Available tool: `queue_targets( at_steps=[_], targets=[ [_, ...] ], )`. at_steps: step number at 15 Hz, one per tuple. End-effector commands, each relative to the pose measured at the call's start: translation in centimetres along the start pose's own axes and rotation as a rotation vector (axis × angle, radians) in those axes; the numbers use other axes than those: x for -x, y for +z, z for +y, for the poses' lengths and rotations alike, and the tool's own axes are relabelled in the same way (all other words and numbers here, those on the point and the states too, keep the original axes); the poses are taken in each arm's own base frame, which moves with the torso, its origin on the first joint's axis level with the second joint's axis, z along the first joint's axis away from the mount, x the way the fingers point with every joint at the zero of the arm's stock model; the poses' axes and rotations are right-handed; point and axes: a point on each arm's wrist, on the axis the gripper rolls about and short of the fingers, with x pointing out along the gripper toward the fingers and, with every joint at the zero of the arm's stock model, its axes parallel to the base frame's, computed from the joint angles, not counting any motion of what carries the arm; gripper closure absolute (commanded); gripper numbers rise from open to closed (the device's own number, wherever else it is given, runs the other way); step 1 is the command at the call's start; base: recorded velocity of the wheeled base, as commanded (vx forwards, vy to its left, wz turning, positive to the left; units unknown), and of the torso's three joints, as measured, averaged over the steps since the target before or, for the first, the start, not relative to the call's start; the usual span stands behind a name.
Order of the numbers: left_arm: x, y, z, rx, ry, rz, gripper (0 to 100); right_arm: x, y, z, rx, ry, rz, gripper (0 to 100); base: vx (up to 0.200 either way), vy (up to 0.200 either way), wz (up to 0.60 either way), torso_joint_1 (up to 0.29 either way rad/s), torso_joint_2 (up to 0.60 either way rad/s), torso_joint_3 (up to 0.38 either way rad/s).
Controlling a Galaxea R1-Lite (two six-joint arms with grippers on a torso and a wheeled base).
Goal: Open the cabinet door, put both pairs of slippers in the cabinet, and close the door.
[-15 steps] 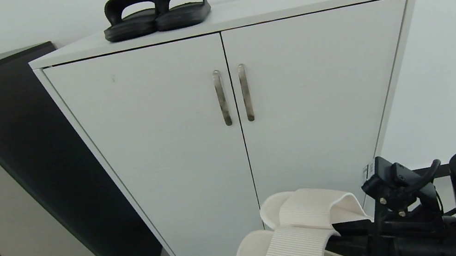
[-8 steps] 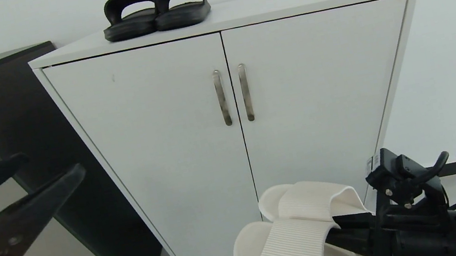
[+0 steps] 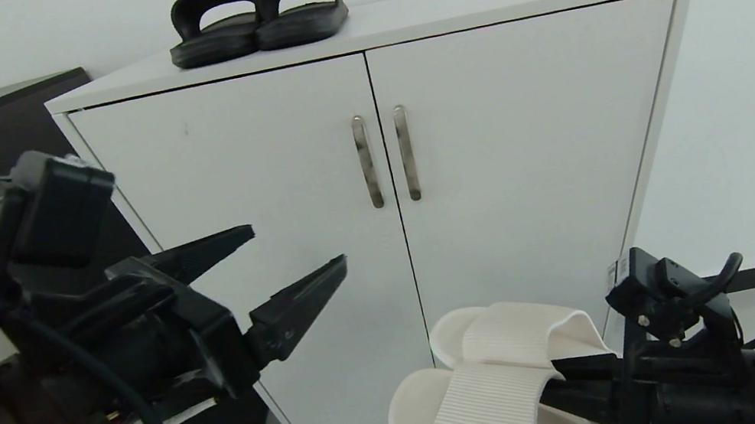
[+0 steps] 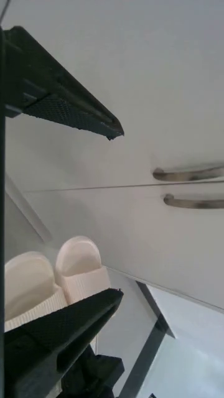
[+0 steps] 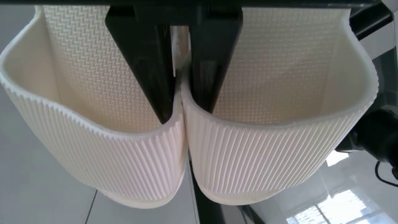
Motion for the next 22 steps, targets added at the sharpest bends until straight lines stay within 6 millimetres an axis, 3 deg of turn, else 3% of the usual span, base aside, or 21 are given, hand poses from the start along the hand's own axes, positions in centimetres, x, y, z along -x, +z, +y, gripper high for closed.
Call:
queue_targets(
  at_steps=[1,10,15,18,22],
  targets=[
    [-2.7,0.0,-1.2,0.030,-0.063,0.031,0,-0.3,-0.2,-0.2,-0.003,-0.004,0.011,100,0.000,0.000,0.00,0.000,0.00,0.000],
    [-5.8,5.1,-2.3,0.384,-0.564,0.078,0,-0.7,-0.3,-0.5,-0.007,-0.015,0.019,100,0.000,0.000,0.00,0.000,0.00,0.000],
    [-8.7,3.3,-1.9,0.225,-0.422,0.086,0,-0.6,-0.3,-0.5,-0.007,-0.013,0.016,100,0.000,0.000,0.00,0.000,0.00,0.000],
    [-10.9,3.5,-0.1,0.224,-0.360,0.073,0,-0.7,-0.4,-0.5,-0.008,-0.013,0.022,100,0.000,0.000,0.00,0.000,0.00,0.000],
    [-12.5,3.8,0.8,0.225,-0.347,0.059,0,-0.7,-0.4,-0.5,-0.008,-0.010,0.024,100,0.000,0.000,0.00,0.000,0.00,0.000]
  ],
)
